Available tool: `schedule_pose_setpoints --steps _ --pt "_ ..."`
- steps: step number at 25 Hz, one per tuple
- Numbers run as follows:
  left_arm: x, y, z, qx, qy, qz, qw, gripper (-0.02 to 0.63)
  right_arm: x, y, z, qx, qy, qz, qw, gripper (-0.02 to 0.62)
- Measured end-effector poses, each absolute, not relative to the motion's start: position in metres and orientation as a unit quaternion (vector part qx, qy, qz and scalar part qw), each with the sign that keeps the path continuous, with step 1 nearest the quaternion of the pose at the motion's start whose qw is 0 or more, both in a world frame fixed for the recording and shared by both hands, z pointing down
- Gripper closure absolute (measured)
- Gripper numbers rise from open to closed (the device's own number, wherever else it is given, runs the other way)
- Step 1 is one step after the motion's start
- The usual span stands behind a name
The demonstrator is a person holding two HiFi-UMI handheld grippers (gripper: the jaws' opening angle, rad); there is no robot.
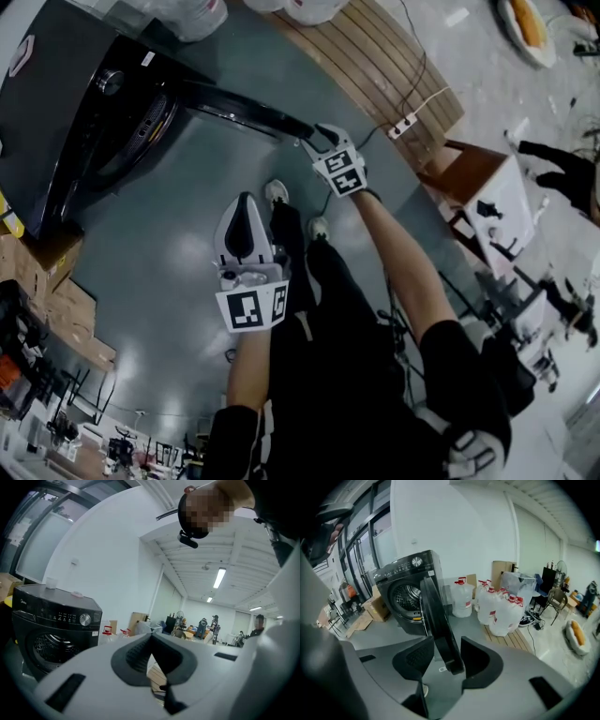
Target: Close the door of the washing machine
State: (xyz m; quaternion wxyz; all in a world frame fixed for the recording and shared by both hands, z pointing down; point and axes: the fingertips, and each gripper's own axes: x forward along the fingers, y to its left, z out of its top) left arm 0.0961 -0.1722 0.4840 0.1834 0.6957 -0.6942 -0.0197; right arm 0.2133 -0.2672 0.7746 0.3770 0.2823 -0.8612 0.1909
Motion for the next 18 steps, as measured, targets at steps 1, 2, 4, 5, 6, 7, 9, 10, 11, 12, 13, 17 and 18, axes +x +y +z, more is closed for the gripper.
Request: schedule_pose_setpoints --steps 1,2,4,5,6,7,9,10,11,12,13,17,18 --pt "0.094 -0.174 0.488 0.695 -0.695 -0.019 0.185 0.603 0.212 -0.269 0.781 0.280 -0.860 0.191 0.381 0.422" --pt "0.092 -0.175 0.491 0.694 -0.696 -0.018 0.186 0.603 0.211 -0.270 0.786 0.278 -0.859 0.191 0.385 0.425" --pt "0.090 -0.178 0.498 0.691 -0.697 -0.017 0.191 0.603 0.210 -0.272 0.797 0.274 -0.857 0.188 0.394 0.431" --pt "0.090 -0.179 0.501 0.690 -0.697 -0.017 0.194 0.603 0.209 -0.274 0.802 0.271 -0.856 0.187 0.398 0.433" --pt "0.089 -0.180 0.504 0.689 -0.698 -0.017 0.196 0.603 0.208 -0.275 0.807 0.269 -0.856 0.186 0.401 0.436" --pt "0.088 -0.180 0.507 0.688 -0.698 -0.017 0.198 0.603 0.206 -0.276 0.812 0.267 -0.855 0.185 0.404 0.439" --pt "0.086 -0.181 0.511 0.685 -0.700 -0.016 0.200 0.603 0.205 -0.278 0.819 0.263 -0.854 0.187 0.408 0.443" --pt "0.086 -0.181 0.512 0.684 -0.701 -0.016 0.201 0.603 0.205 -0.279 0.822 0.262 -0.853 0.187 0.410 0.446" --pt "0.085 -0.182 0.512 0.683 -0.702 -0.016 0.201 0.603 0.206 -0.280 0.824 0.261 -0.853 0.185 0.412 0.453" --pt "0.086 -0.183 0.512 0.683 -0.702 -0.016 0.201 0.603 0.207 -0.281 0.825 0.259 -0.853 0.180 0.415 0.461" --pt "0.086 -0.183 0.512 0.683 -0.702 -0.016 0.200 0.603 0.207 -0.281 0.826 0.257 -0.853 0.172 0.419 0.470" --pt "0.086 -0.179 0.511 0.683 -0.703 -0.015 0.196 0.603 0.207 -0.281 0.828 0.256 -0.852 0.139 0.435 0.526" --pt "0.086 -0.177 0.511 0.682 -0.705 -0.016 0.196 0.603 0.207 -0.281 0.828 0.255 -0.852 0.137 0.436 0.528"
